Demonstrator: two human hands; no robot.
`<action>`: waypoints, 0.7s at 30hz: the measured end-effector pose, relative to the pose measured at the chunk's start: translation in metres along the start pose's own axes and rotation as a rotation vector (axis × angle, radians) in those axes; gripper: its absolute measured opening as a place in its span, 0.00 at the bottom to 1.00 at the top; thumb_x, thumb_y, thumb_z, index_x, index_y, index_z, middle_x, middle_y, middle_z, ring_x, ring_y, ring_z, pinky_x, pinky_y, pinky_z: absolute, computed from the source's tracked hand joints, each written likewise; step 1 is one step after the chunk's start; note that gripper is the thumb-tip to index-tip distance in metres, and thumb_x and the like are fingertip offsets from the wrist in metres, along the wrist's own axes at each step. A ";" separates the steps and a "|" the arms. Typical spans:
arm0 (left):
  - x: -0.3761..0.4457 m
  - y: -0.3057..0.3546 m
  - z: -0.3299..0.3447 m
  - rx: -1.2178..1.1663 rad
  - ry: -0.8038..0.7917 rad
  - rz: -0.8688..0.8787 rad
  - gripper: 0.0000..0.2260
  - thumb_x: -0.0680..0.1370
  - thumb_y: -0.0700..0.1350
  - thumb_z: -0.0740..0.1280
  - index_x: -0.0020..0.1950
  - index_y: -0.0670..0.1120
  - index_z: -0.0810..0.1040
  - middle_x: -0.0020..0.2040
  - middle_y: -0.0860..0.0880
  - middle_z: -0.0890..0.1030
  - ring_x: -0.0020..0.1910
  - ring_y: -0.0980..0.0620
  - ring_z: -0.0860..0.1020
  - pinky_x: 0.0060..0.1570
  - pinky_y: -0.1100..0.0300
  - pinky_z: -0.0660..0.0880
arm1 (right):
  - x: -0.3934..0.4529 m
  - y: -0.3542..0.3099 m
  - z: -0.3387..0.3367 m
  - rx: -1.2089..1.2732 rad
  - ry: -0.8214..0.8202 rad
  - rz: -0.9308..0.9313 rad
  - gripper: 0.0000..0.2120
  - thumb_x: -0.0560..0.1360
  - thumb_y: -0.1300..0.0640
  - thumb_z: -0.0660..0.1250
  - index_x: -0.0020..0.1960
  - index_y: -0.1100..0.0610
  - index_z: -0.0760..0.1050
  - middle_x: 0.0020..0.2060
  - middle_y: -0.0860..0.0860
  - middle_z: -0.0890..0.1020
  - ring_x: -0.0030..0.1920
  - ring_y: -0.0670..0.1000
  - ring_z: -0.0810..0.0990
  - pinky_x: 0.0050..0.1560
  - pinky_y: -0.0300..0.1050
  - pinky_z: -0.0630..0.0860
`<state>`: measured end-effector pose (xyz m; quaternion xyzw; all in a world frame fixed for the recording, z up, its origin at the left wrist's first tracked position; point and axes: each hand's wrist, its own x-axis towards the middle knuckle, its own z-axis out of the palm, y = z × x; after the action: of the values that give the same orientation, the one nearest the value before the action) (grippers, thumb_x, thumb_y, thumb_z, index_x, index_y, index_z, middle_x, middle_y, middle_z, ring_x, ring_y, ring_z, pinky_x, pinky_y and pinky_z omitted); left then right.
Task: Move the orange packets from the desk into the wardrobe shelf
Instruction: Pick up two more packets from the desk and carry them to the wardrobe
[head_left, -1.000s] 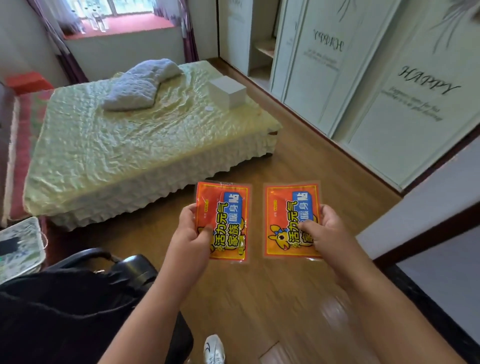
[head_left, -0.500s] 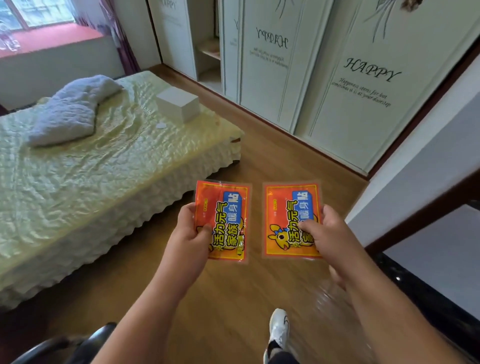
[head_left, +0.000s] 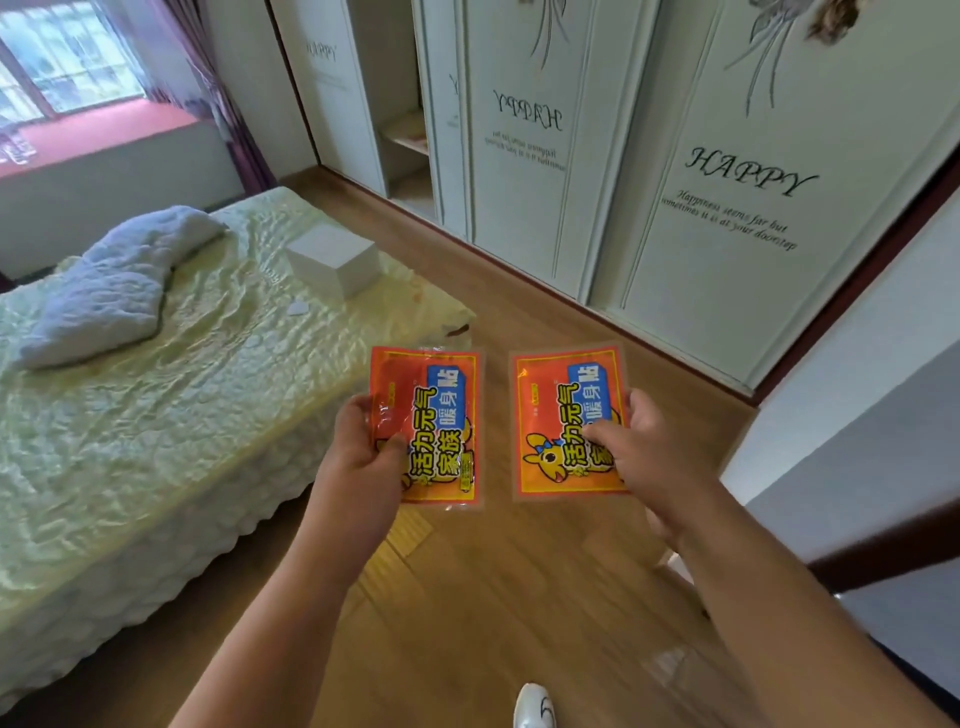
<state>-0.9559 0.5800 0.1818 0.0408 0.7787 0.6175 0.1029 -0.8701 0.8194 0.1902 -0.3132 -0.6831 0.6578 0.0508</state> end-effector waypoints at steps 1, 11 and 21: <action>0.009 0.004 0.009 -0.009 0.003 -0.001 0.17 0.82 0.39 0.62 0.55 0.64 0.74 0.51 0.53 0.86 0.49 0.52 0.85 0.47 0.50 0.81 | 0.011 -0.008 -0.006 0.001 -0.001 -0.004 0.09 0.81 0.61 0.67 0.56 0.48 0.75 0.47 0.49 0.88 0.43 0.49 0.88 0.44 0.48 0.83; 0.113 0.019 0.068 -0.034 -0.073 -0.049 0.16 0.83 0.39 0.62 0.56 0.63 0.74 0.52 0.52 0.86 0.49 0.51 0.86 0.50 0.44 0.82 | 0.105 -0.034 -0.034 -0.047 0.068 0.017 0.08 0.81 0.58 0.68 0.58 0.47 0.76 0.45 0.47 0.89 0.43 0.47 0.89 0.50 0.53 0.85; 0.270 0.036 0.096 -0.049 -0.209 -0.035 0.15 0.80 0.45 0.63 0.54 0.68 0.73 0.54 0.52 0.85 0.51 0.50 0.85 0.54 0.38 0.81 | 0.225 -0.079 -0.018 -0.103 0.209 0.046 0.07 0.81 0.52 0.68 0.56 0.42 0.76 0.47 0.44 0.89 0.47 0.48 0.89 0.58 0.62 0.83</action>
<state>-1.2011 0.7314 0.1663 0.0887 0.7490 0.6268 0.1953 -1.0695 0.9514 0.1893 -0.3977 -0.6996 0.5868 0.0905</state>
